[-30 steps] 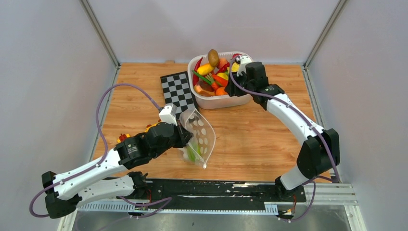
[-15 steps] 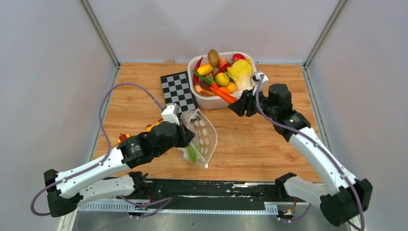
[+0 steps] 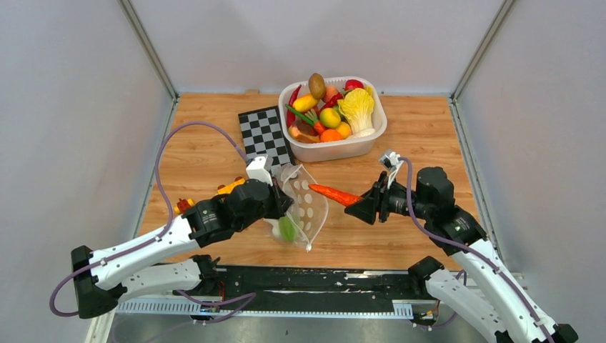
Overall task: Place the food in the zip-top bag and seal the zipper
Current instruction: Place the fake vegetable in the zipper food storage bag.
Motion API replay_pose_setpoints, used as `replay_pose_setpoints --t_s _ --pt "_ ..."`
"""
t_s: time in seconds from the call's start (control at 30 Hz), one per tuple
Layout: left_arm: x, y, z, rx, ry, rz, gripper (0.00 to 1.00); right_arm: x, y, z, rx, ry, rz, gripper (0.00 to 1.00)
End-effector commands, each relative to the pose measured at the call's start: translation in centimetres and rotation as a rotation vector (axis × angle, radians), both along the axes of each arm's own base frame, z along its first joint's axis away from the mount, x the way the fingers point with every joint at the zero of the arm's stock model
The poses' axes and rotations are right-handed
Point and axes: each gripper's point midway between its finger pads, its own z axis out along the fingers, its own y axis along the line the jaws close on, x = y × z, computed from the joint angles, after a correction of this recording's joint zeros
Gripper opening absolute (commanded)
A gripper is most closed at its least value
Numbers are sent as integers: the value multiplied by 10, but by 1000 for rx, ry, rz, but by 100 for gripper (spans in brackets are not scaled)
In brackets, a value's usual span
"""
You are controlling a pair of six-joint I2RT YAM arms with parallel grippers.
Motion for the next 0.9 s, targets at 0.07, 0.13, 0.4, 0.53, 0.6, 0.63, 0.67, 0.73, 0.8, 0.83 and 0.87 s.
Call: replay_pose_setpoints --t_s 0.07,0.13,0.4,0.53,0.6,0.63,0.67,0.73,0.8,0.83,0.87 --pt "8 -13 21 -50 -42 -9 0 -8 -7 -26 -144 84 10 28" --pt "7 -14 21 -52 -38 -14 0 -5 -5 -28 -179 83 4 28" --pt "6 -15 20 -53 -32 -16 0 11 8 -29 -287 76 -123 28" --pt "6 -17 21 -57 -29 -24 0 20 17 -23 -321 56 -200 28" --pt "5 -20 23 -61 -27 -33 0 20 27 -20 -339 30 -202 28" --pt "5 -22 22 -61 -24 -38 0 22 30 -21 -363 20 -221 28" --pt "5 -23 23 -61 -22 -45 0 25 31 -19 -383 11 -245 28" --pt "4 -25 25 -63 -19 -56 0 27 37 -22 -435 5 -271 28" --pt "3 -26 26 -67 -19 -61 0 28 44 -24 -474 -4 -289 29" --pt "3 -26 27 -70 -19 -59 0 29 47 -24 -489 -12 -307 29" --pt "3 -26 27 -74 -20 -59 0 33 49 -24 -509 -27 -335 29"
